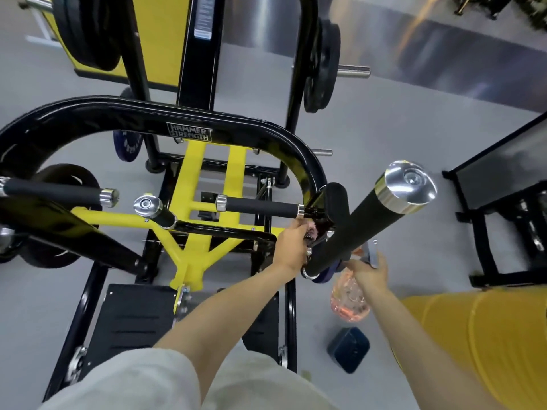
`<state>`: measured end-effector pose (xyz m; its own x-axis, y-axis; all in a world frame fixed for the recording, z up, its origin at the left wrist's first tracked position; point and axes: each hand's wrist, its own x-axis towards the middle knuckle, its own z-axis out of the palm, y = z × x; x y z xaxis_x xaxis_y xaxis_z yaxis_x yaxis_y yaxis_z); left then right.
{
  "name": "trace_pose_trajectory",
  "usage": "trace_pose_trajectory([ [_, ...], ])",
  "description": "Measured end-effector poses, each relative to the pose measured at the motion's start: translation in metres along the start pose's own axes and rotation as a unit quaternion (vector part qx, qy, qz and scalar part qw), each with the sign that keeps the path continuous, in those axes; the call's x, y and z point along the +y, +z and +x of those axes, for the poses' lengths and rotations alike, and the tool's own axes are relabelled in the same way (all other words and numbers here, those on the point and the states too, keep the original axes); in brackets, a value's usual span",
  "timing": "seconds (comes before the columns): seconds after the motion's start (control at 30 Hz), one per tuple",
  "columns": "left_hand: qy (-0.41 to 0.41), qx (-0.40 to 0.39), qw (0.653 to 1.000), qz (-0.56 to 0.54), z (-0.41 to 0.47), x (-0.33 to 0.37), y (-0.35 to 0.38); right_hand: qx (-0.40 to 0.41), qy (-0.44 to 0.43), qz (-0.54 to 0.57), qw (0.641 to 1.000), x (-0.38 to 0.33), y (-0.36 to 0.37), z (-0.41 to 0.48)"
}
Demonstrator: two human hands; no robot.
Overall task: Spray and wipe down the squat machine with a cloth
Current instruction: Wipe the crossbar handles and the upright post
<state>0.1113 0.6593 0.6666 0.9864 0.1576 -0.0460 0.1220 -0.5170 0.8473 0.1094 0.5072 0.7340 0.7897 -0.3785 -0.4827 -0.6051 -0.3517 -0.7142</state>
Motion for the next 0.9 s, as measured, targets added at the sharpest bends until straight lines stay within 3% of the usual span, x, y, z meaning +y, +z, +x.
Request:
trace_pose_trajectory([
  [0.13, -0.092, -0.034, 0.995, -0.031, 0.004, -0.002, 0.003, 0.01, 0.013, 0.024, 1.0, -0.002, 0.0, -0.002],
  [0.2, -0.198, -0.108, 0.966, -0.129, 0.005, -0.001, 0.002, 0.007, 0.011, 0.022, 1.0, -0.003, 0.0, -0.004],
  [0.3, -0.282, -0.201, 0.927, -0.144, -0.002, -0.007, -0.001, -0.002, 0.012, 0.016, 1.0, 0.002, 0.002, -0.004],
  [0.33, -0.298, -0.194, 0.922, -0.156, -0.004, -0.015, 0.001, -0.008, 0.007, 0.016, 1.0, 0.005, 0.003, -0.004],
  [0.47, -0.237, -0.203, 0.95, -0.012, -0.014, -0.035, -0.01, -0.023, -0.023, -0.018, 0.999, 0.025, 0.0, -0.002],
  [0.57, -0.246, -0.182, 0.952, 0.028, -0.021, -0.04, -0.022, -0.023, -0.025, -0.027, 0.999, 0.041, -0.006, -0.006],
  [0.73, -0.334, -0.1, 0.934, -0.081, -0.05, -0.046, -0.033, -0.041, -0.028, -0.026, 0.998, 0.071, -0.014, -0.015],
  [0.9, -0.337, -0.071, 0.925, -0.163, -0.098, -0.04, -0.037, -0.082, -0.038, -0.052, 0.995, 0.1, -0.013, -0.035],
])
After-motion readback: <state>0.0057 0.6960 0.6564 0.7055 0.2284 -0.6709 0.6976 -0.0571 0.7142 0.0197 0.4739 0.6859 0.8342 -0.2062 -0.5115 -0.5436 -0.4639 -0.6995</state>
